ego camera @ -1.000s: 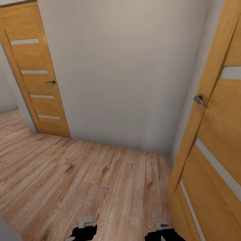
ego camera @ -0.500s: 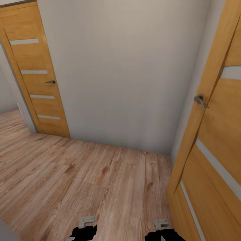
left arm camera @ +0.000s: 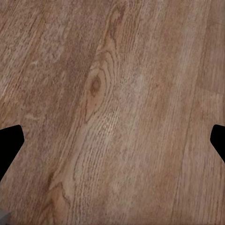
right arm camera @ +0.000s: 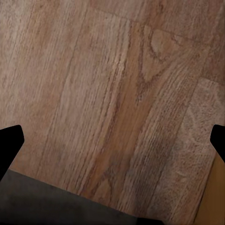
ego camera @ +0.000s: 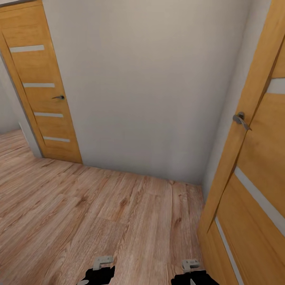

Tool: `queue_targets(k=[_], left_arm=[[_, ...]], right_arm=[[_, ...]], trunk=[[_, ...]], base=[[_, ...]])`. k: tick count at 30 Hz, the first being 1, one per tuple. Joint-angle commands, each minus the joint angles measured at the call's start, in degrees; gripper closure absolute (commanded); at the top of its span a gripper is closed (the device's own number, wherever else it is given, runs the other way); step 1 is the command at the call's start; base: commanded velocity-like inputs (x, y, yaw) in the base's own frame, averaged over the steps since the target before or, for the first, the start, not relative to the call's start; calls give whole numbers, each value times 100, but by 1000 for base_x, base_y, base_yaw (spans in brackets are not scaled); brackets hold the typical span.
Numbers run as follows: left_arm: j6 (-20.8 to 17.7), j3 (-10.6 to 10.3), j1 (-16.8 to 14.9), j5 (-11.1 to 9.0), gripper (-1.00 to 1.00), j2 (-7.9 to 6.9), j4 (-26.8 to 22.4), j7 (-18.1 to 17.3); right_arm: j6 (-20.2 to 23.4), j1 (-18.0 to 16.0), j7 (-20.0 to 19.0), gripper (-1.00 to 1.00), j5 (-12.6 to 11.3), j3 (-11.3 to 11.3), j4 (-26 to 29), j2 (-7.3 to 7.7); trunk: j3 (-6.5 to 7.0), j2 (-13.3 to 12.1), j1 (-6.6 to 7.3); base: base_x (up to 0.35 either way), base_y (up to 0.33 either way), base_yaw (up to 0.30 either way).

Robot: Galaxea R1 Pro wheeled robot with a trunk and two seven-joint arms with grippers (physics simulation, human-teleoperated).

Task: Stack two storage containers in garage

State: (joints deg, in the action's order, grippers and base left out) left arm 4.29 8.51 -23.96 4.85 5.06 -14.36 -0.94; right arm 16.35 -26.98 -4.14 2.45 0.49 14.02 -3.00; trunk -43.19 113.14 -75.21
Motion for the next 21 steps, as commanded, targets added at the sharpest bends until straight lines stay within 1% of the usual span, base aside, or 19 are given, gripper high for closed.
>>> queue_targets(k=[1,21], left_arm=[[19,46,-4,51,-100,4,4,-10],[19,47,-4,52,-100,4,4,-12]], right_arm=[[35,0,-17,-100,27,4,13,1],[35,0,-17,-100,27,13,8,0]], trunk=[[-5,2,1],[-5,2,1]], base=[[9,0,0],[1,12,0]])
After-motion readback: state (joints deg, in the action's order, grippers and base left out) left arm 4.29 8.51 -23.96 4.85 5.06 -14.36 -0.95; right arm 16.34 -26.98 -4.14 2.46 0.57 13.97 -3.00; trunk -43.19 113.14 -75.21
